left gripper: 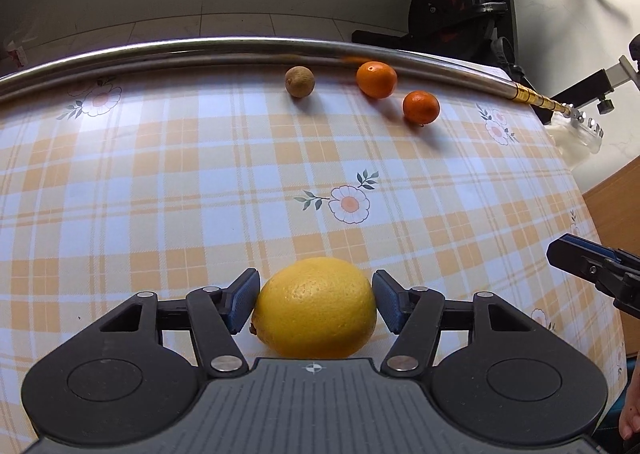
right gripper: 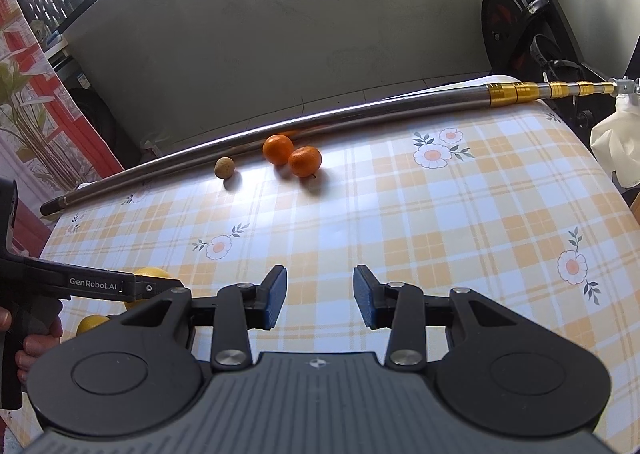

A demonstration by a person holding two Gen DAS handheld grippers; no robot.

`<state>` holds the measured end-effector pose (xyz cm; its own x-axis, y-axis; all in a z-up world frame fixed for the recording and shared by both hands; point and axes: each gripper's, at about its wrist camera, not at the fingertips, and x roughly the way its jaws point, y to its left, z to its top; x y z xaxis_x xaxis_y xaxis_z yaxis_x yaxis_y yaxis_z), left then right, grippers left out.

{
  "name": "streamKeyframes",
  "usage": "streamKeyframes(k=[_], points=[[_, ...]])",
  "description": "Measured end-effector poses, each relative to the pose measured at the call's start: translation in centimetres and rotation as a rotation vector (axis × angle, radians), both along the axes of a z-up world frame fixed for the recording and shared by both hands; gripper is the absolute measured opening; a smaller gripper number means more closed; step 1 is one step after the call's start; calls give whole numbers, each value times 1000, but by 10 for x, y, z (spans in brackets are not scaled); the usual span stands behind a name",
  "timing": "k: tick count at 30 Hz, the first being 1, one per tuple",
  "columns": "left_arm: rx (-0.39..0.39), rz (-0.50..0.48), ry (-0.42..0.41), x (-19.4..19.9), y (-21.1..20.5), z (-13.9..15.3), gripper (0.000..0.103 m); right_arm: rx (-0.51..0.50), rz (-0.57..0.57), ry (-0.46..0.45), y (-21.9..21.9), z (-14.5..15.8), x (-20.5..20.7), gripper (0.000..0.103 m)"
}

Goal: Organize fruits
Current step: 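Close the left gripper on the large yellow grapefruit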

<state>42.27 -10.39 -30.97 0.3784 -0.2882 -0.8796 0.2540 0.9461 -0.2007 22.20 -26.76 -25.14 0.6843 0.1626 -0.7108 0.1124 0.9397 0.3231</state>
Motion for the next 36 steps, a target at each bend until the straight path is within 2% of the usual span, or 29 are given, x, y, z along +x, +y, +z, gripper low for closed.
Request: streamKeyframes(k=[5, 6, 8, 11, 16, 18, 21, 28, 34, 36], points=[[38, 12, -52, -4, 11, 9, 61, -25, 17, -8, 2, 1, 8, 40], [26, 21, -62, -5, 16, 12, 60, -33, 23, -13, 2, 1, 10, 40], [-10, 42, -87, -5, 25, 19, 46, -45, 34, -24, 3, 2, 16, 40], [-49, 77, -105, -1, 35, 26, 46, -67, 48, -28, 5, 2, 29, 40], [-122, 120, -26, 8, 45, 19, 51, -74, 82, -39, 15, 4, 41, 40], [-145, 138, 24, 11, 47, 16, 58, -67, 86, -38, 16, 3, 43, 40], [-171, 147, 65, 12, 49, 12, 59, -55, 80, -28, 16, 0, 42, 40], [-115, 99, 84, 9, 35, 7, 69, -50, 67, -16, 11, -2, 38, 40], [-98, 89, 115, 9, 32, -5, 70, -46, 67, -10, 11, -3, 36, 40], [-100, 86, 98, 9, 32, -5, 70, -42, 69, -9, 11, -3, 36, 40]])
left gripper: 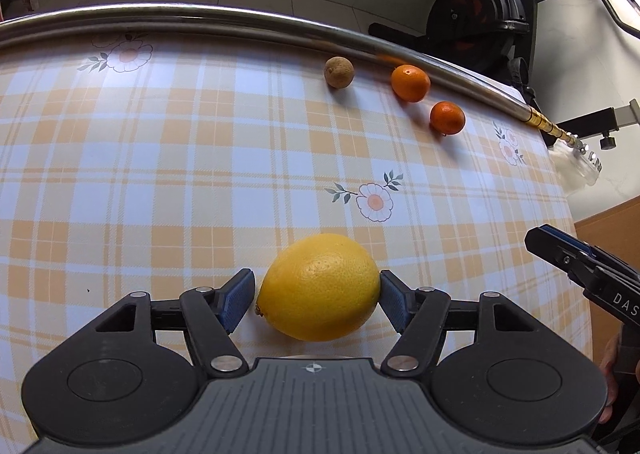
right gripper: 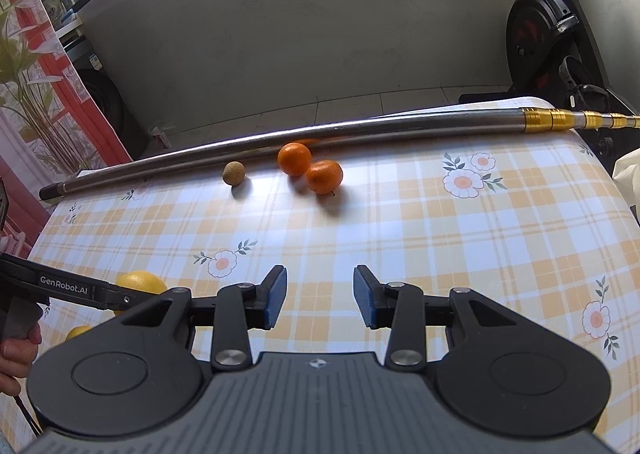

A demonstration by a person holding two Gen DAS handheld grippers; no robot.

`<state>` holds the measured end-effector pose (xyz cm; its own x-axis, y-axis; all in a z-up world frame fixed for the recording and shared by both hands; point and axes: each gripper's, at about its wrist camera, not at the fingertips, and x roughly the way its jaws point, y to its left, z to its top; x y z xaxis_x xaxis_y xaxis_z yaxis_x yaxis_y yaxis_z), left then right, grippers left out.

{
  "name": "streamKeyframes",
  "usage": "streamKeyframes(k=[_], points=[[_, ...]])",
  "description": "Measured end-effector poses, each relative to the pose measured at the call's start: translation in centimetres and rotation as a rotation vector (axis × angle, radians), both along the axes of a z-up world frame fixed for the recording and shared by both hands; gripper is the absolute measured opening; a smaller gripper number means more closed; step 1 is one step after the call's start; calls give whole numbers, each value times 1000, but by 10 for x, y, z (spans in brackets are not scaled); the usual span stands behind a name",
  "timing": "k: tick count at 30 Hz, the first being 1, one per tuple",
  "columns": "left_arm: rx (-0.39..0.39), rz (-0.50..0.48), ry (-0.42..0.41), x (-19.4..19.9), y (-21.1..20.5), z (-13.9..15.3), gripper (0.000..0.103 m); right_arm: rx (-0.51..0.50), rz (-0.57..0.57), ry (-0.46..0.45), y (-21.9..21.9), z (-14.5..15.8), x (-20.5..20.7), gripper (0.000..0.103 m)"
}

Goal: Organize fruits
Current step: 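Close the left gripper on the large yellow grapefruit, then close the right gripper on an orange while left lifts the grapefruit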

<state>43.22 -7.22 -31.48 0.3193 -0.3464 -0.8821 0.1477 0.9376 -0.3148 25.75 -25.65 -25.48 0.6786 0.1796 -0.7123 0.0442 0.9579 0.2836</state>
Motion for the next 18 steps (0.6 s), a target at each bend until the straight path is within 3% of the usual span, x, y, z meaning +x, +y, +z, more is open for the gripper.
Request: streamKeyframes(k=[3, 11, 18], points=[[-26, 7, -10, 1, 3, 1, 64, -1, 0, 1, 0, 0, 0, 40], [48, -19, -99, -10, 4, 10, 63, -11, 9, -10, 0, -4, 7, 40], [29, 63, -158, -10, 29, 26, 63, -42, 46, -115, 5, -5, 32, 42]])
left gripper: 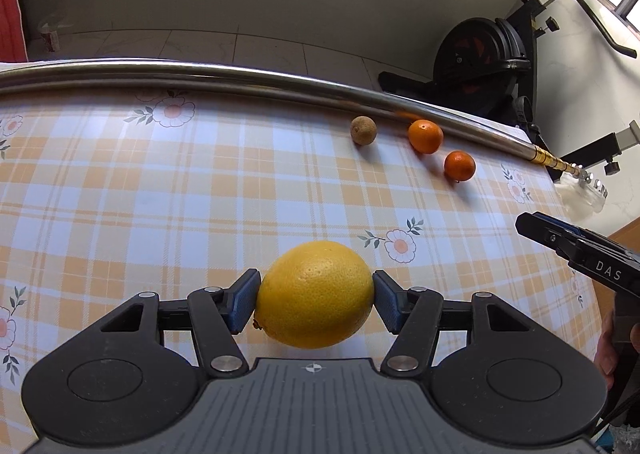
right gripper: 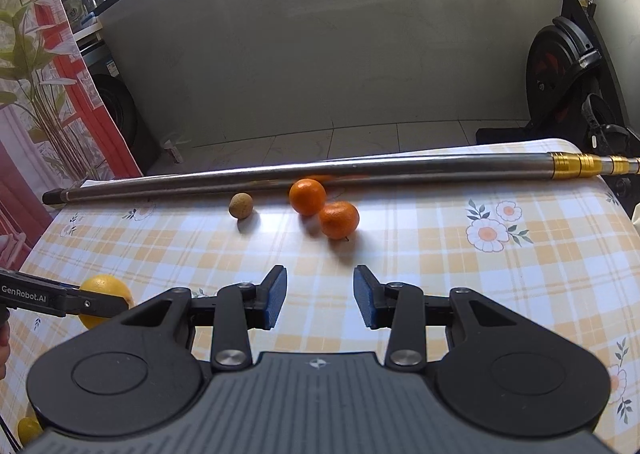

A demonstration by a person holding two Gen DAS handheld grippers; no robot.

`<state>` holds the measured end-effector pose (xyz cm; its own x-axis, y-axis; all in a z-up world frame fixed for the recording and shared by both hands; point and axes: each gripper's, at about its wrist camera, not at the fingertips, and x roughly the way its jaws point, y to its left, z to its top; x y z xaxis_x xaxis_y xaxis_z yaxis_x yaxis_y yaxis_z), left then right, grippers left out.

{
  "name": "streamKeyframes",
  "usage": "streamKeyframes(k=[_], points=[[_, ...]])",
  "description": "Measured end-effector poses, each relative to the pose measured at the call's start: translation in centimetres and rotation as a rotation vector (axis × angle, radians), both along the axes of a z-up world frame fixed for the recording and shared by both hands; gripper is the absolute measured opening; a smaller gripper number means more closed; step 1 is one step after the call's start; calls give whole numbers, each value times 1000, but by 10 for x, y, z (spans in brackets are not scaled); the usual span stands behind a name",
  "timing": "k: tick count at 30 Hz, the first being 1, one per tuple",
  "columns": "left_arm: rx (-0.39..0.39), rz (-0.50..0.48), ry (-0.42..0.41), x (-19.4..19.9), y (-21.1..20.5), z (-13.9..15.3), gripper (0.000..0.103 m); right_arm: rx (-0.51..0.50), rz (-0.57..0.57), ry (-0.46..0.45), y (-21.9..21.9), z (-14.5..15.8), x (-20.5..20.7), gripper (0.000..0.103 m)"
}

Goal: Organize fruits
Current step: 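Close the right gripper on an orange while left lifts the grapefruit, then carry the grapefruit with left while right carries the orange over the plate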

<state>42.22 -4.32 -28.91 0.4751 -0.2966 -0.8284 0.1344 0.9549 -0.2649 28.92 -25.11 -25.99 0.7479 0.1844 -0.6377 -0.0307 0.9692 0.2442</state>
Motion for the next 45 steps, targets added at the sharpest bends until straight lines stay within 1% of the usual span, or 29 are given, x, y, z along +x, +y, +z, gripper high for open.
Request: streamKeyframes(k=[1, 3, 4, 8, 10, 13, 15, 18, 20, 21, 22, 25, 30, 37, 41, 43, 45], points=[[-5, 18, -8, 0, 4, 3, 63, -22, 2, -26, 2, -1, 6, 46], [-15, 52, -22, 0, 12, 7, 63, -61, 0, -65, 5, -5, 19, 47], [-22, 68, -28, 0, 16, 10, 63, -74, -1, -69, 6, -7, 24, 47], [-50, 125, -38, -4, 33, 17, 63, -126, 13, -37, 14, -22, 53, 47], [-44, 141, -45, -8, 39, 20, 63, -152, 27, -12, 20, -29, 65, 47], [-24, 147, -50, -13, 42, 20, 63, -190, 37, 1, 27, -35, 77, 47], [-25, 149, -47, -15, 43, 20, 63, -211, 35, 17, 30, -38, 85, 47], [-30, 149, -50, -18, 47, 20, 63, -214, 23, 38, 31, -43, 93, 47], [-29, 143, -57, -19, 46, 20, 63, -205, 21, 56, 31, -46, 96, 45], [-29, 139, -61, -20, 46, 20, 63, -213, 16, 57, 32, -46, 97, 40], [-28, 134, -64, -21, 45, 21, 63, -217, 9, 54, 32, -46, 97, 38], [-23, 121, -71, -25, 45, 24, 63, -162, 9, 61, 27, -45, 92, 38], [-24, 105, -80, -30, 41, 29, 63, -107, -8, 57, 16, -36, 77, 38], [-25, 92, -100, -46, 39, 44, 63, -83, -34, 50, 12, -18, 55, 38], [-28, 92, -115, -57, 40, 53, 63, -25, -79, 48, 8, -8, 34, 38], [-25, 86, -118, -62, 40, 55, 63, 11, -85, 41, 7, -2, 22, 38], [-19, 77, -120, -68, 41, 58, 63, 24, -87, 33, 8, 6, 9, 38]])
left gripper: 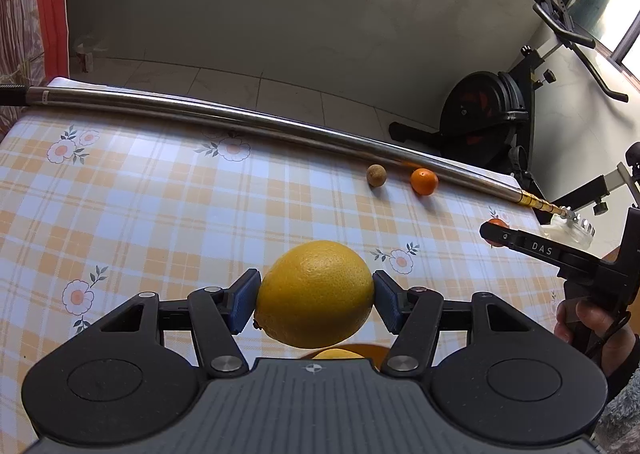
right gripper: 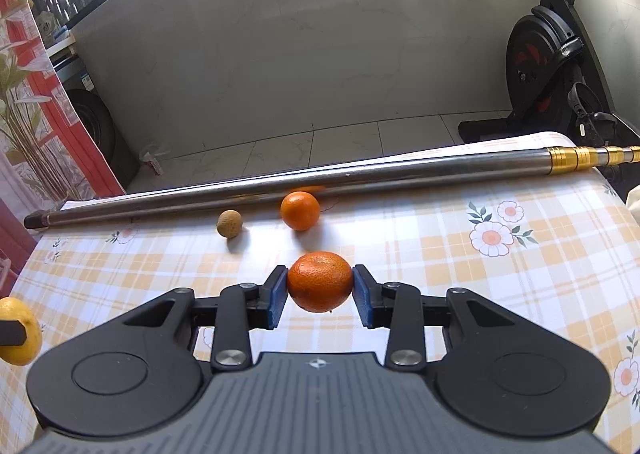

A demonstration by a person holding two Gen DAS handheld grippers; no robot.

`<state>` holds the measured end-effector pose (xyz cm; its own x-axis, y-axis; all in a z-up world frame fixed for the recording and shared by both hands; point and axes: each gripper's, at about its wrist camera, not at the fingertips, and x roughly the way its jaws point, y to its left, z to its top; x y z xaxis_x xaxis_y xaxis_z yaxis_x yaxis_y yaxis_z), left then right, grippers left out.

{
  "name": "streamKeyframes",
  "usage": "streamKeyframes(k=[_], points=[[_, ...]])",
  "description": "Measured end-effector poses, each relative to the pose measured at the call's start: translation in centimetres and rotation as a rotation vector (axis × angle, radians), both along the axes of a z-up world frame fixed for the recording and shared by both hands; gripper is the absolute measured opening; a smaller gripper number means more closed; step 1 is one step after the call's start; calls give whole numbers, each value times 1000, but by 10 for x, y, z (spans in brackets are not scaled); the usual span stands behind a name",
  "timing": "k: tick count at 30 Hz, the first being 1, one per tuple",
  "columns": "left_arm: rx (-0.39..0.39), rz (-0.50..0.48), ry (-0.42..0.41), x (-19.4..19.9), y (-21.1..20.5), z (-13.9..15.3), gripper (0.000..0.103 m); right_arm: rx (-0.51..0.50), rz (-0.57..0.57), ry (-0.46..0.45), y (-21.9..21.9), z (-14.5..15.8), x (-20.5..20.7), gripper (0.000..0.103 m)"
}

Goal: Organize fruits
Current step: 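Carry the grapefruit with left while right carries the orange over the plate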

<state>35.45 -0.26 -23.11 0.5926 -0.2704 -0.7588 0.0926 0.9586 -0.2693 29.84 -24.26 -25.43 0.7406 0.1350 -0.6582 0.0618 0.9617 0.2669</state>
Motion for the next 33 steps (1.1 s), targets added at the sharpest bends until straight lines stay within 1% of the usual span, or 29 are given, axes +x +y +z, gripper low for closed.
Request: streamKeyframes(k=[5, 9, 14, 19, 22, 25, 30, 32, 33], points=[[22, -15, -29, -14, 7, 11, 63, -58, 17, 1, 13, 13, -28, 38], [21, -9, -40, -22, 15, 18, 63, -55, 34, 6, 21, 18, -46, 38], [28, -16, -42, -35, 24, 20, 63, -25, 59, -3, 35, 25, -72, 38], [39, -29, -14, -50, 34, 14, 64, 13, 66, -7, 50, 24, -99, 38], [50, -27, -4, -58, 40, 9, 64, 27, 77, 8, 60, 19, -112, 38], [44, -27, 6, -68, 43, 5, 64, 25, 86, 30, 68, 15, -125, 38], [32, -50, 37, -82, 40, -6, 64, 126, 38, 58, 66, 8, -147, 38], [32, -67, 47, -86, 36, -10, 63, 135, 42, 80, 69, 5, -152, 38], [33, -79, 49, -88, 33, -11, 63, 123, 50, 89, 71, 4, -155, 38]])
